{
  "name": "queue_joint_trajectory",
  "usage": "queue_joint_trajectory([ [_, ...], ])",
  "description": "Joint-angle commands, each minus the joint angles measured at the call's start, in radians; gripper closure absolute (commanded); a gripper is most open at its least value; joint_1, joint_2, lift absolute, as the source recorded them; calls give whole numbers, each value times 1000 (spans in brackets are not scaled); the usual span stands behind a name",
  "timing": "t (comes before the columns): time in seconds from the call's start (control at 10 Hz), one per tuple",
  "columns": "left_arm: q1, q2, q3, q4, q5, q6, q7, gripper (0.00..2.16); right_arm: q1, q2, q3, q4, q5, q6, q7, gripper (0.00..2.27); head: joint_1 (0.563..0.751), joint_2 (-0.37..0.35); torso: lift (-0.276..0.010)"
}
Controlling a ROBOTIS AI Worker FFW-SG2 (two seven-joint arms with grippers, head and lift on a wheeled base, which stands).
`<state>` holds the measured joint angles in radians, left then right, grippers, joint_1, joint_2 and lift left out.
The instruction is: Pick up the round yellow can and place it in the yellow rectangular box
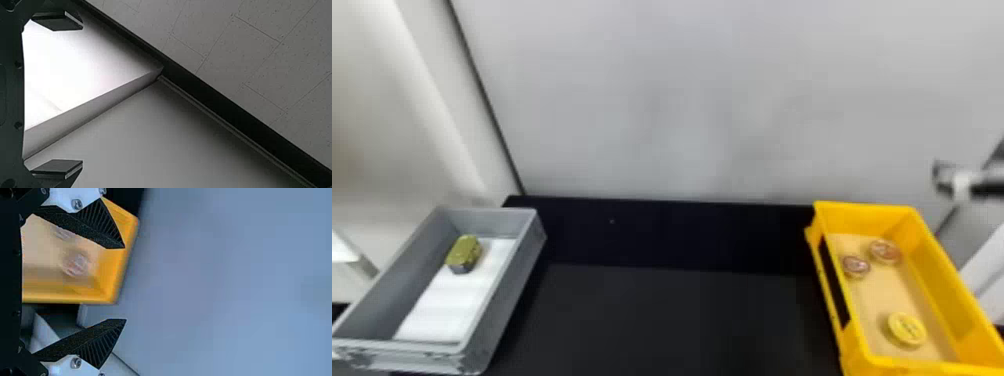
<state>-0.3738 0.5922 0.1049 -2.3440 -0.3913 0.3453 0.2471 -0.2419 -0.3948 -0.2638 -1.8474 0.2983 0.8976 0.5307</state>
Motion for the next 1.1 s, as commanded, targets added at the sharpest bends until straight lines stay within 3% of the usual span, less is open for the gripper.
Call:
queue_joint_trajectory([
  [0.0, 12, 3, 9, 0, 0, 0, 2, 56, -45, 11, 95, -348, 124, -101, -277, 139, 663, 54, -10],
  [0.2, 33, 3, 26, 0, -1, -11, 3, 56, -54, 36, 176, -435, 148, -465, -686, 76, 663, 54, -10],
  [0.3, 53, 3, 42, 2, -1, -14, 5, 56, -82, 48, 210, -438, 225, -629, -781, 71, 663, 54, -10],
  [0.4, 64, 2, 50, 2, -1, -15, 9, 55, -140, 42, 228, -452, 270, -733, -778, 71, 663, 54, -10],
  [0.5, 65, -3, 49, 5, -1, -21, 11, 55, -192, 10, 245, -467, 303, -792, -772, 71, 663, 54, -10],
  [0.6, 67, -12, 46, 11, -1, -35, 12, 55, -212, -15, 261, -469, 305, -787, -764, 70, 663, 54, -10],
  [0.9, 73, -12, 50, 14, -1, -37, 15, 53, -217, -21, 262, -469, 314, -790, -765, 70, 663, 54, -10],
  [1.0, 76, -14, 50, 14, -1, -37, 15, 53, -215, -22, 265, -474, 273, -784, -784, 79, 663, 54, -10],
])
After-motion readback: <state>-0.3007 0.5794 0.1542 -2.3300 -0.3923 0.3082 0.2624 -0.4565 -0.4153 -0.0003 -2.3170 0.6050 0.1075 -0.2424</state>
